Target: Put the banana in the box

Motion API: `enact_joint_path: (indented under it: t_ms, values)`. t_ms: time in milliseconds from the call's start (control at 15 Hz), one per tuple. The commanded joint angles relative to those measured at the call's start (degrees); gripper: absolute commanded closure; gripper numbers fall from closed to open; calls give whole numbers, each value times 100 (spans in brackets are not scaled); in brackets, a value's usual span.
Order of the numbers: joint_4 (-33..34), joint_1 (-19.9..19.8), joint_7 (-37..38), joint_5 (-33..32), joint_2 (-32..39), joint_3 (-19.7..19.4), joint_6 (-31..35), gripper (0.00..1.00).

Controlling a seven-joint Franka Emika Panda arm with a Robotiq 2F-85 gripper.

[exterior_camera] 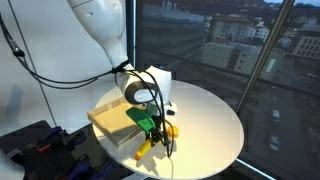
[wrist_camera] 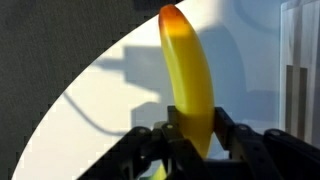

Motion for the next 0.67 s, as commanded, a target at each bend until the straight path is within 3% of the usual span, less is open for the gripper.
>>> enact_joint_path:
  t_ms: [0,600]
  values:
    - [10,-35,-56,-3,-292,-37,-323,85]
    - [210,-87,-96,44,-607,-158,-749,85]
